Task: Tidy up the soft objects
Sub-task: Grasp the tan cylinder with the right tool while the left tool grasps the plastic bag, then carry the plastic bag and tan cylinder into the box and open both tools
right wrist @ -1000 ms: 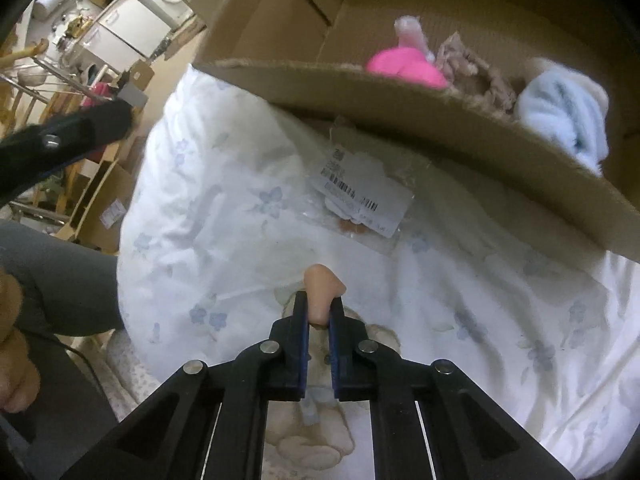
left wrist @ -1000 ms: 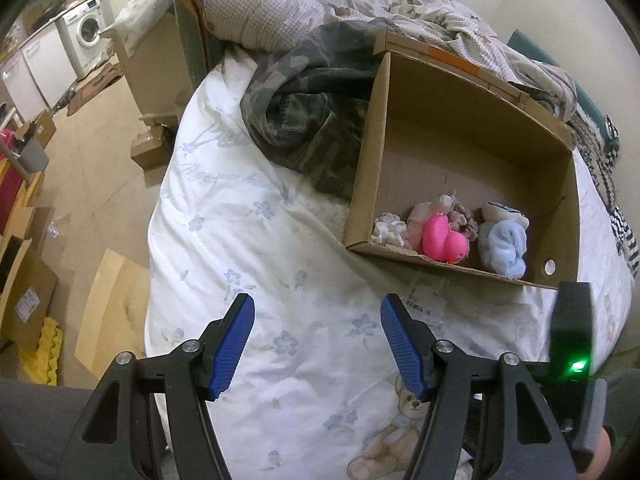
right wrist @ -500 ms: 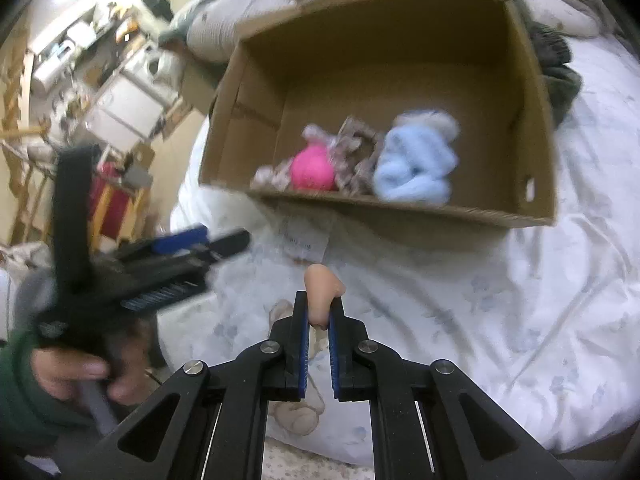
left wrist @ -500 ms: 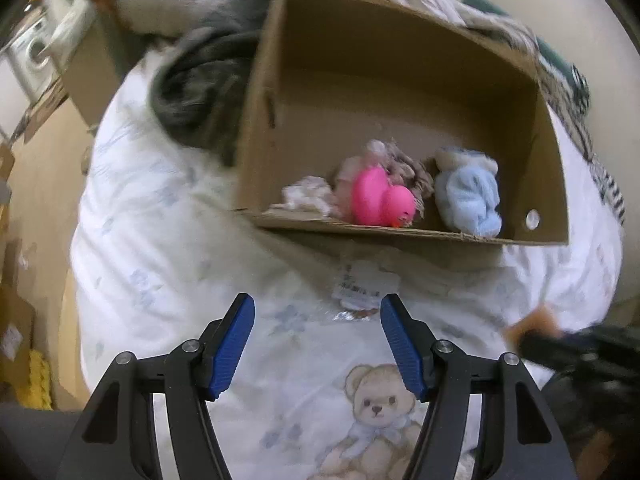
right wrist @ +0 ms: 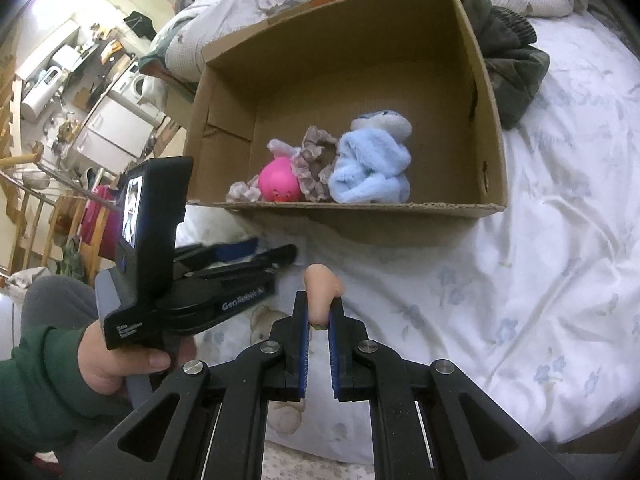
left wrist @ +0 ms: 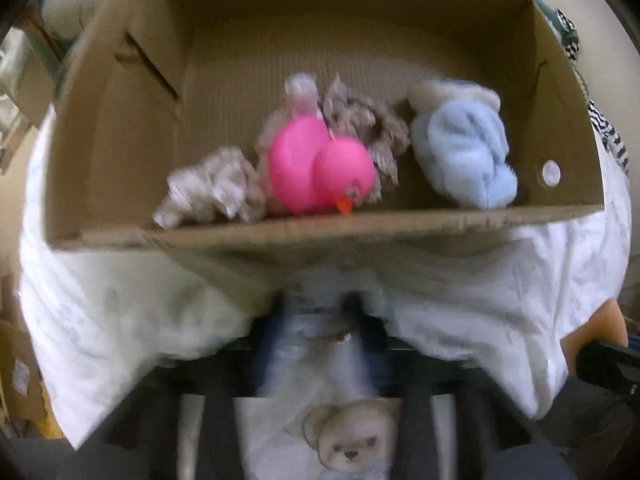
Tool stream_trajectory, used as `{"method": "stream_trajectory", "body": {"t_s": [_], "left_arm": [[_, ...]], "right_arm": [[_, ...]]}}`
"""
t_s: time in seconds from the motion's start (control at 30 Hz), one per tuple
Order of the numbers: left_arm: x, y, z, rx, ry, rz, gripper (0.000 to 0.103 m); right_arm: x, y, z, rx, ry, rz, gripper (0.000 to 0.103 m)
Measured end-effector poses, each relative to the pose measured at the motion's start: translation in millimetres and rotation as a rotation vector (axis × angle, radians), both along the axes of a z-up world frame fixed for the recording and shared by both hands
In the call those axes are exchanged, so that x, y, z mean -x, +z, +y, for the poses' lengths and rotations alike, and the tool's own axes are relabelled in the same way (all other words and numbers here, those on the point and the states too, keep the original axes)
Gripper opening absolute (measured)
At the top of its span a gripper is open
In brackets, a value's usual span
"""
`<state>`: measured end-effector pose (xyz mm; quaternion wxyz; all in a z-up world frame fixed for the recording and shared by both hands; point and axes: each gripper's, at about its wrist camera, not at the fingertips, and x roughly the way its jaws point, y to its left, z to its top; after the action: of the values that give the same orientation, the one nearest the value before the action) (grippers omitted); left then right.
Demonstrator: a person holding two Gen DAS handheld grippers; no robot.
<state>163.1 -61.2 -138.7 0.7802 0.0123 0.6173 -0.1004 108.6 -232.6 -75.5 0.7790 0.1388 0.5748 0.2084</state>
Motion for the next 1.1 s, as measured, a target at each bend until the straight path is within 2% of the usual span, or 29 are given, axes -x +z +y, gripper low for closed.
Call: {"method": "stream_trajectory", "body": {"t_s": [0.13, 0.23, 0.63, 0.8, 0.93, 1.1], "left_arm": [[3, 7, 1, -0.014, -0.01, -0.019, 0.018], [9, 11, 8, -0.006, 0.015, -0.019, 0.018], [32, 30, 47, -0.063, 0.08, -0.058, 0.018], [47, 50, 71, -0.096, 0.109, -0.109, 0.018], [61, 82, 73, -0.038, 0.143, -0.16, 0.018], [77, 114, 67, -0.046, 0.149, -0.286, 0.018]], "right_arm": [[-2, -3, 5, 0.006, 0.012, 0.004, 0.01], [-3, -4, 8, 0.008, 0.019, 0.003, 0.01], [-5, -1, 36, 0.022, 0.071, -0.011, 0.01], [-7, 3, 49, 0.019, 0.087, -0.017, 0.01], [-3, 13, 54, -0.001, 0.093, -0.038, 0.01], [0, 28, 50, -0.046, 0.077, -0.075, 0.01]]}}
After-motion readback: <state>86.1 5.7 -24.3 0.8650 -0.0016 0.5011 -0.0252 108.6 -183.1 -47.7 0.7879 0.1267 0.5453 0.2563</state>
